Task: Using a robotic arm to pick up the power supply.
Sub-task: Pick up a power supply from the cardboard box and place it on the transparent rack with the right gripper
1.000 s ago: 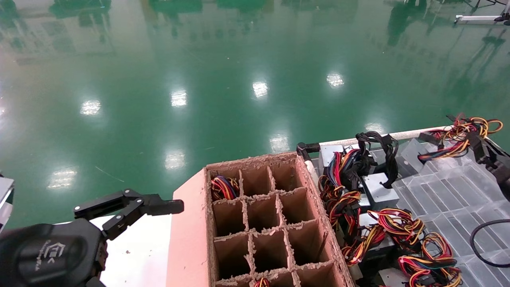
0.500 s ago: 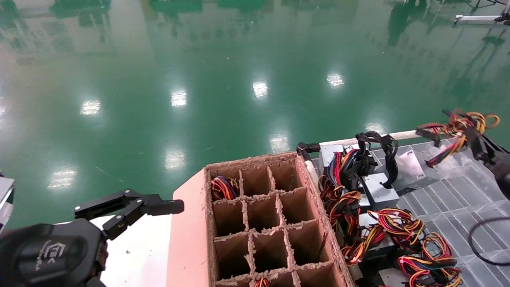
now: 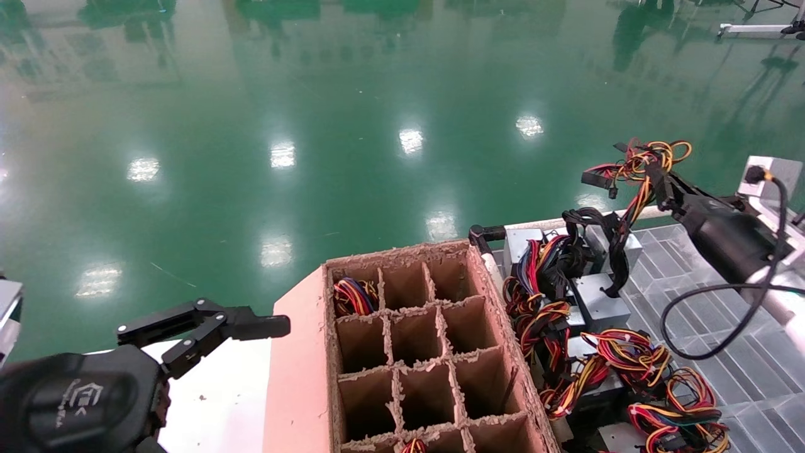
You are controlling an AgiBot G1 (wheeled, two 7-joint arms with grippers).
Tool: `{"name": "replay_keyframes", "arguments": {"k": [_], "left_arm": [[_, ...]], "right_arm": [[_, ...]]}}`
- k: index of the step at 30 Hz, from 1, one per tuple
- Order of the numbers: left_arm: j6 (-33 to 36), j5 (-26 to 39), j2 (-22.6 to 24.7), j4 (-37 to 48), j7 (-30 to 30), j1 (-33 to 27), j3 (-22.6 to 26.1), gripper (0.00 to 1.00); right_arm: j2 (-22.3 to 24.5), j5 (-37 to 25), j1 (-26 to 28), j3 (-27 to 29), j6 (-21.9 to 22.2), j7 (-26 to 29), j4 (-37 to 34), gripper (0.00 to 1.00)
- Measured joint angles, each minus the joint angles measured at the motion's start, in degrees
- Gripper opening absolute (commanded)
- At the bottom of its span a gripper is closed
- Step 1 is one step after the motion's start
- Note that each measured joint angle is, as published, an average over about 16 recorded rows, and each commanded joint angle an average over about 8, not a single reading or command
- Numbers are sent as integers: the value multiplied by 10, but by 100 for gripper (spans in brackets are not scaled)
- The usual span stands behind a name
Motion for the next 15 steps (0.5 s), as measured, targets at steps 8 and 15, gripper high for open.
{"name": "replay_keyframes", "arguments": {"k": [8, 15], "left_arm": [[0, 0, 0, 0, 0, 0, 0, 100], [0, 0, 0, 0, 0, 0, 0, 100]], "right_arm": [[-18, -8, 5, -6, 25, -2, -11, 40], [-23, -7, 1, -5, 32, 1, -15, 100]]}}
